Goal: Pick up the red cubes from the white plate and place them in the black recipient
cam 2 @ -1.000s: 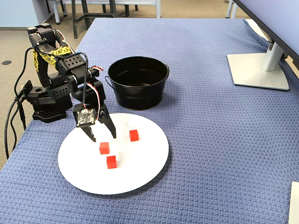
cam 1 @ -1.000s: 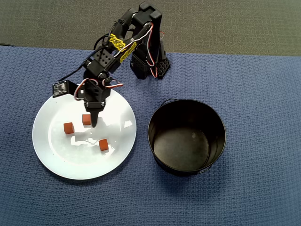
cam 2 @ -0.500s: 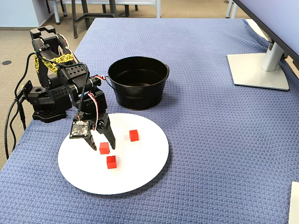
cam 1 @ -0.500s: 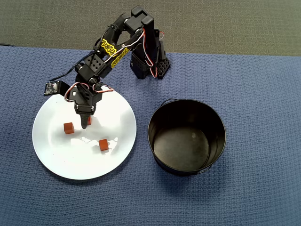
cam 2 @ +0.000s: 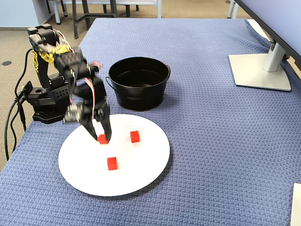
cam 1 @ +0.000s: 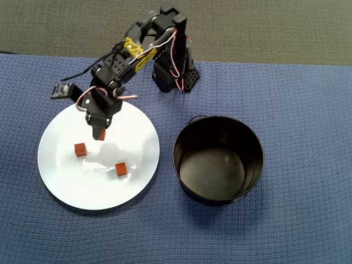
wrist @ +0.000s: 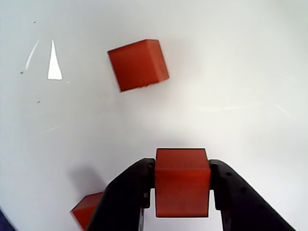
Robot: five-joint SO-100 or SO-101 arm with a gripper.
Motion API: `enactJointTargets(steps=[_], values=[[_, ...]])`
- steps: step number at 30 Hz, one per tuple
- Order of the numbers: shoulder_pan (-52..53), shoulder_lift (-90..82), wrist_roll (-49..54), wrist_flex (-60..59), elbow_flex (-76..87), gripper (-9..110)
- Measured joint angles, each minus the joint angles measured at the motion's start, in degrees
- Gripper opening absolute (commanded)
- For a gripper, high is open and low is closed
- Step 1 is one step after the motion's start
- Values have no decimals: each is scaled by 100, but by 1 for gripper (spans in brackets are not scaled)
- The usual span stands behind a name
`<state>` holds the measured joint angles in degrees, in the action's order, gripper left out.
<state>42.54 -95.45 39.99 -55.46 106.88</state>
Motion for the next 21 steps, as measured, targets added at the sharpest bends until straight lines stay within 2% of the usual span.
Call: enactJointTargets(steps=[7, 12, 13, 14, 15, 16, 19, 21], values=[[-1283, -1512, -1336, -1301, -738, 0], [-2874, -2127, -2487, -1424, -844, 0], [-3208, -2162, -2681, -1433, -844, 2], [-3577, -2180, -2892, -1485, -844, 12], [-3937, -2180, -3067, -1564, -844, 27], [-4289, -2180, -3199, -1644, -844, 35], [-5273, -2065, -3313, -1872, -844, 37], [-5502, -1986, -3305, -1969, -853, 35]])
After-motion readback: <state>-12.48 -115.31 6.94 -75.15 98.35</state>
